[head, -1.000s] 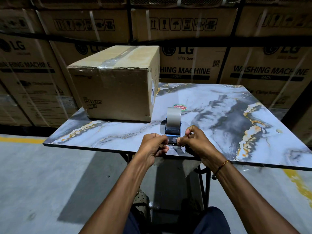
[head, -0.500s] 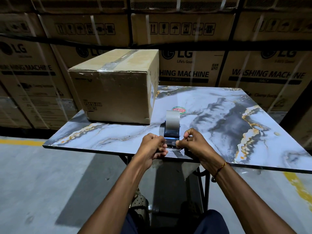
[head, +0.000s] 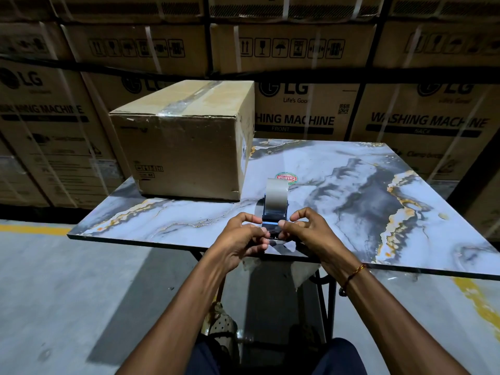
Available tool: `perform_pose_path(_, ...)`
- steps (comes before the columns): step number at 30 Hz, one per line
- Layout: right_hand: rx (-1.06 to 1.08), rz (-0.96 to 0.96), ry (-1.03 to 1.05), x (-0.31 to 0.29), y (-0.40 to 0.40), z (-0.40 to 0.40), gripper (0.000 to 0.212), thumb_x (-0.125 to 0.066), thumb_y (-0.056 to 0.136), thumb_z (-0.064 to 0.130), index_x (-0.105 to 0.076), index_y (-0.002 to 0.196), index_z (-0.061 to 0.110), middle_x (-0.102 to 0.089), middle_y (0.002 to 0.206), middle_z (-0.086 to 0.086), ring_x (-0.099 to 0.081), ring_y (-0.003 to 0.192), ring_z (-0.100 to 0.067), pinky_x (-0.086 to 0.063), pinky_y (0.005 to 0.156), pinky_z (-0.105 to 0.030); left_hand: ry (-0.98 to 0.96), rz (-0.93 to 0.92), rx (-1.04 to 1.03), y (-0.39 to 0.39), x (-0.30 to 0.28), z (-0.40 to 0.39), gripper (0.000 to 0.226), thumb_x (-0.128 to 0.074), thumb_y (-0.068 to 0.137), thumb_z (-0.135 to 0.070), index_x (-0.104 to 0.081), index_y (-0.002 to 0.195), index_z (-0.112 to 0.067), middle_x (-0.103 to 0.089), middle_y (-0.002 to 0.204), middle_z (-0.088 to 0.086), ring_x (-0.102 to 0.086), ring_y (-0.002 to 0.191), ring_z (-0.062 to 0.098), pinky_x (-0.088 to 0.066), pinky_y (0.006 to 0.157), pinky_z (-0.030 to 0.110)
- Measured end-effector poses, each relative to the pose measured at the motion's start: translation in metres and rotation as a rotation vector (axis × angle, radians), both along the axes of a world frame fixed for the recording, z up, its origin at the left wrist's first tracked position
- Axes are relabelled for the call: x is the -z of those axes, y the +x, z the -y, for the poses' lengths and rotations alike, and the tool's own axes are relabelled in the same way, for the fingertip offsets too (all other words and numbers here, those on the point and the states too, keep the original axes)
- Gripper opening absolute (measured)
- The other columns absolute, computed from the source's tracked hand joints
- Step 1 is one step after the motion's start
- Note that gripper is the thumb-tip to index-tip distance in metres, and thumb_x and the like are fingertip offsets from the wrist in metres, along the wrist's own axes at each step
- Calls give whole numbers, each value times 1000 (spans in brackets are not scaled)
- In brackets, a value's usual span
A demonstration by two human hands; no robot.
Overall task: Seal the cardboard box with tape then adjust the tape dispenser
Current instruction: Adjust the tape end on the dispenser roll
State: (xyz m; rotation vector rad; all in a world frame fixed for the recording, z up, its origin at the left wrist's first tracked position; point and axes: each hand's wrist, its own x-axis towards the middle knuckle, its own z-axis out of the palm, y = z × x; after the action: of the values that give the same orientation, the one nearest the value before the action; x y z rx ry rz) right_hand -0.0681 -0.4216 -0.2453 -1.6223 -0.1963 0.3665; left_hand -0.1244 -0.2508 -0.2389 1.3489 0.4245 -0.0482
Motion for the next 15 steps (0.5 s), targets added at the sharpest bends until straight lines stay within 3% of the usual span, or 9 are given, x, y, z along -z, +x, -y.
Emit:
perform_pose_path(8,-30,-1,-35,3,1,-1,32,-75,85,5,-49,102,12,-71,69,-10,-47,66,-25,-28,48,-27,1,8,-8,-1,4,0,26,-63,87,9,-53,105,-6,-69,77,16,-63,56,19,-60,60,29)
perform_pose_path(11,-42,16,-70,-1,-2,1,27,-66,90,1,-48,106,10,-76,71,-8,-59,55,-18,-34,46,-23,-8,14,-12,-2,5,-1,26,-64,86,8,-53,105,-6,-69,76,16,-64,57,19,-60,59,29)
perform_pose_path(15,-11,14,-53,-3,-6,0,23,-65,91,6,-48,105,11,-79,83,-17,-68,57,-12,-39,46,-17,-34,17,5,-4,3,-3,27,-65,86,8,-53,107,-5,-69,77,16,-64,59,19,-59,58,28)
